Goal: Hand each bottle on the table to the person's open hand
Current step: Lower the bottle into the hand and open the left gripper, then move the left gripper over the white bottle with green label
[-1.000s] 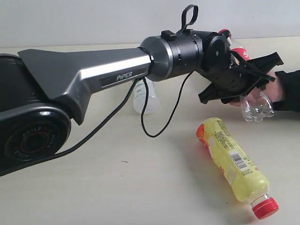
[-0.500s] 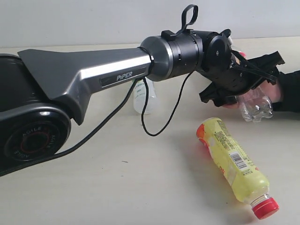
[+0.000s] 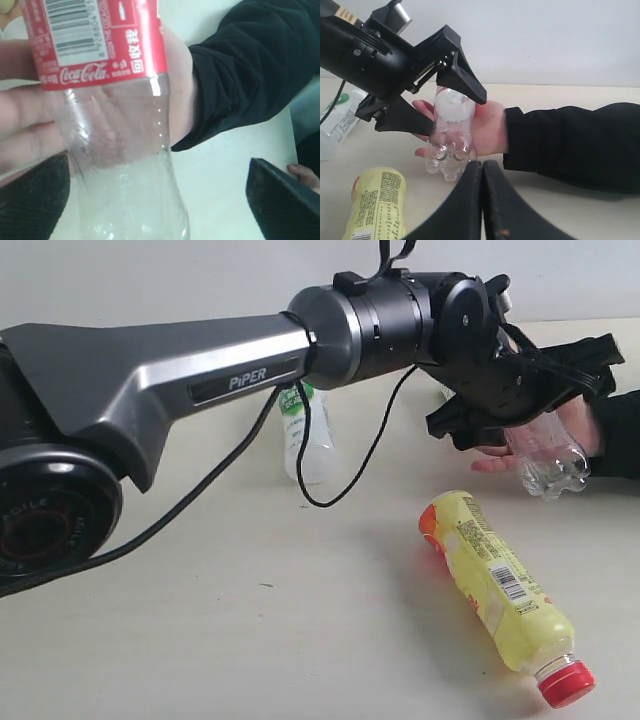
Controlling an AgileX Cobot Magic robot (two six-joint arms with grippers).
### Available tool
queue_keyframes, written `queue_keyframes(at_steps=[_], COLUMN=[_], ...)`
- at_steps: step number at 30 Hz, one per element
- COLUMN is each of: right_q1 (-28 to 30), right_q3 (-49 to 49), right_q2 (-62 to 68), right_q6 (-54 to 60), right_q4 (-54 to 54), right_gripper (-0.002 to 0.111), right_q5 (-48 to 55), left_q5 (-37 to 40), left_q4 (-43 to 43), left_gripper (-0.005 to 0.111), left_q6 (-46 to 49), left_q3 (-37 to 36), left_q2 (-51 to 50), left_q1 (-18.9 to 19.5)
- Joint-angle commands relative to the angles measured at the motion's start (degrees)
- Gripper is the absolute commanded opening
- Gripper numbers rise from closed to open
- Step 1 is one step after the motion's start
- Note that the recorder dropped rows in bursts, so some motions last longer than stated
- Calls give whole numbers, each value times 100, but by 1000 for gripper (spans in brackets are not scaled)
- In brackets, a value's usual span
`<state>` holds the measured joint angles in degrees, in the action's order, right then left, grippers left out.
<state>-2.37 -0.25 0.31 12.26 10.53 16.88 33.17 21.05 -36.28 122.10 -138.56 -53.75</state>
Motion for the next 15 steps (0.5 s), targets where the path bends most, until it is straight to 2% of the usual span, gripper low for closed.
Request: queue_keyframes(at_steps=[1,6,15], right_q1=[35,35,35], right_q3=[25,25,25], right_q2=[-31,-31,-31], right_q6=[-7,-7,-7], right_q4=[2,2,2], right_gripper=[0,0,0], right_q5=[-32,-32,-32], left_q5=[550,1201,1796], left_q4=[-103,-116,-116], left_gripper=[91,91,90], left_q6=[75,423,1221], left_q3=[52,52,52], left_q2=[187,328,763], left_q1=[124,244,360])
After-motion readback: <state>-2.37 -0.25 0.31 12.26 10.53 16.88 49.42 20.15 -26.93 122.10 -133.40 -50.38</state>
